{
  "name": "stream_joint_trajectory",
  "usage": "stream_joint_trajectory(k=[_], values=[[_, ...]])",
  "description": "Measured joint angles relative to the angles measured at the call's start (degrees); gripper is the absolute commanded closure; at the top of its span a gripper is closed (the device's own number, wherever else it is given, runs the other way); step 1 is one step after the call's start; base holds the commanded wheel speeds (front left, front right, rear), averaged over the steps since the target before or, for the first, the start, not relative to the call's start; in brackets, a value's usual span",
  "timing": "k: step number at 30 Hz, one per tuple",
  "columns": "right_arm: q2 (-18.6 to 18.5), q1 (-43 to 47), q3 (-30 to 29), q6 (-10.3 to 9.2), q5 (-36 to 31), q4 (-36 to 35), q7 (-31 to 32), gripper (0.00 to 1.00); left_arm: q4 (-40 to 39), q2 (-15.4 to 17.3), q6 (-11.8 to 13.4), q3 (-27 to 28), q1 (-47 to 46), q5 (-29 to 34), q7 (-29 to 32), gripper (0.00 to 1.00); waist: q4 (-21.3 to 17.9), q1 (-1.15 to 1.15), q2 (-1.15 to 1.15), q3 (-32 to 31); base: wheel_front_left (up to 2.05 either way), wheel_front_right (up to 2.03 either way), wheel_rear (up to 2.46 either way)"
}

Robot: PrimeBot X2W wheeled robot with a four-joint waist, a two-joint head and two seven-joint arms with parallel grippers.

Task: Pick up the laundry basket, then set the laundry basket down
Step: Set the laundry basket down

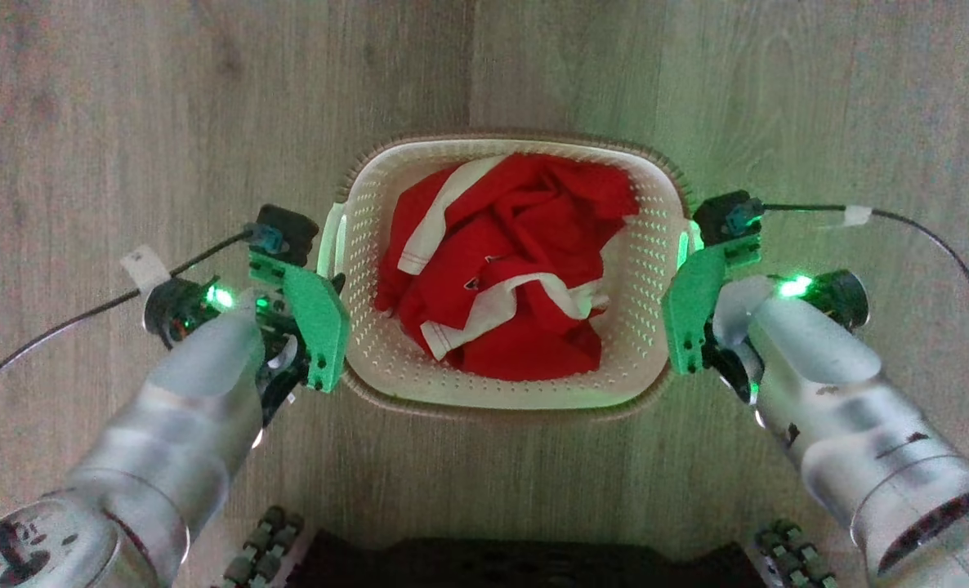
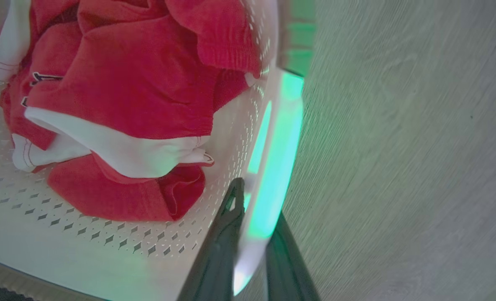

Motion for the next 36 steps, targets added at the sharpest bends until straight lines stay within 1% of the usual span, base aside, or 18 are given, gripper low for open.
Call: stream_joint_trajectory(k=[4,6,28,29,30,31,32,33,36], values=[[0.0,-0.8,0.2,0.00,0.0,0.5,0.0,1.00,0.0,0.0,0.0,-0.2,-0.7,0.0,0.0,0.98,0.1,0.00,0.00,0.5,0.00,0.00,0.00],[0.0,-1.2,0.2,0.00,0.0,0.7,0.0,1.00,0.0,0.0,0.0,-0.3,-1.1,0.0,0.0,1.00,0.2,0.00,0.00,0.8,0.00,0.00,0.00],[-0.2,-2.3,1.0,0.09,0.7,1.2,-0.2,1.00,0.3,-0.1,0.0,-0.9,-2.0,-1.0,0.8,1.00,0.5,-0.01,0.00,2.7,0.00,0.00,0.00],[-0.2,-2.3,0.9,0.09,0.9,1.2,-0.2,1.00,0.4,-0.1,0.0,-0.9,-2.1,-1.0,0.9,0.97,0.5,-0.01,0.00,2.7,0.00,0.00,0.00],[-0.2,-2.4,0.9,0.10,1.2,1.3,-0.2,1.00,0.4,-0.1,0.0,-0.9,-2.1,-1.0,0.9,0.82,0.6,-0.01,0.00,2.8,0.00,0.00,0.00],[-0.2,-2.4,0.9,0.15,1.3,1.3,-0.2,0.75,0.5,-0.1,0.0,-0.9,-2.1,-1.0,0.8,0.56,0.6,-0.01,0.00,2.8,0.00,0.00,0.00],[-0.3,-2.4,1.0,0.16,1.3,1.3,-0.2,0.41,0.5,-0.2,-0.1,-1.1,-2.3,-1.0,0.7,0.16,0.6,-0.01,0.00,2.9,0.00,0.00,0.00],[-0.2,-2.7,1.3,0.15,1.2,1.9,-0.3,0.00,0.5,-0.4,-0.1,-1.2,-2.5,-1.0,0.2,0.00,0.6,0.00,0.00,2.9,0.00,0.00,0.00],[0.3,-3.0,1.5,0.15,1.1,2.7,-0.6,0.00,1.4,-1.0,-0.1,-1.3,-2.6,-1.0,0.0,0.00,0.5,0.00,0.00,2.9,0.00,0.00,0.00]])
